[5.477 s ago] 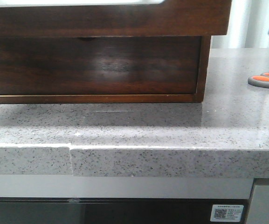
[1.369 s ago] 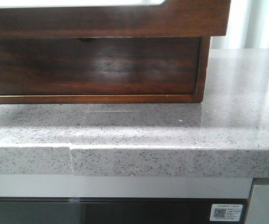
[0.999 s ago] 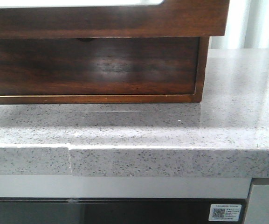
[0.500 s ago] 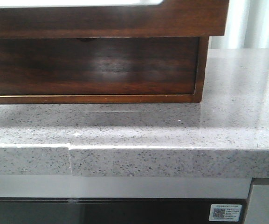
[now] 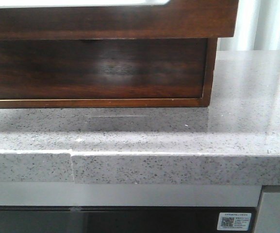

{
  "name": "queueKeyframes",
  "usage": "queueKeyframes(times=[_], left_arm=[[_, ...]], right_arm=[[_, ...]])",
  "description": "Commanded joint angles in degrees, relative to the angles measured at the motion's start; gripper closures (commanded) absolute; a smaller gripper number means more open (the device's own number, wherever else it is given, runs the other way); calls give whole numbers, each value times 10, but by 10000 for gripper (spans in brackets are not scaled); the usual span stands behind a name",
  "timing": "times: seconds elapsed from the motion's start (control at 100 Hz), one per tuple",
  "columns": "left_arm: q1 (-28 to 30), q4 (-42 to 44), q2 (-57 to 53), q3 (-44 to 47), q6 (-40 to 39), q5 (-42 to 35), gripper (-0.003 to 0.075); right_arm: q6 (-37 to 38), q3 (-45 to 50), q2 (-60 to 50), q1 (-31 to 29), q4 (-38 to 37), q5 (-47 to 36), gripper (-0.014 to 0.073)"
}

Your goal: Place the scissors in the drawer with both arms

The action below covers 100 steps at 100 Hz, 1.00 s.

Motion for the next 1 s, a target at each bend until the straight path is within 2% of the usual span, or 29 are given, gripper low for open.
queueKeyframes(times=[0.0, 0.13, 0.32, 0.44, 0.57, 0.62, 0.989], left_arm=[[6, -20, 4, 14, -5, -25, 739], [52, -84, -11, 14, 4, 33, 739], [166, -90, -30, 14, 9, 45, 739], [246, -90, -30, 14, 39, 54, 739], [310, -106, -30, 14, 53, 110, 739], [320, -110, -30, 14, 53, 132, 739], [327, -106, -29, 14, 53, 130, 739]], right_arm=[[0, -14, 4, 0, 6, -39, 655], [0, -14, 4, 0, 6, -39, 655], [0, -14, 4, 0, 6, -40, 655], [0, -14, 4, 0, 6, -40, 655], [0, -14, 4, 0, 6, -40, 655], [0, -14, 4, 0, 6, -40, 655], [0, -14, 4, 0, 6, -40, 655]])
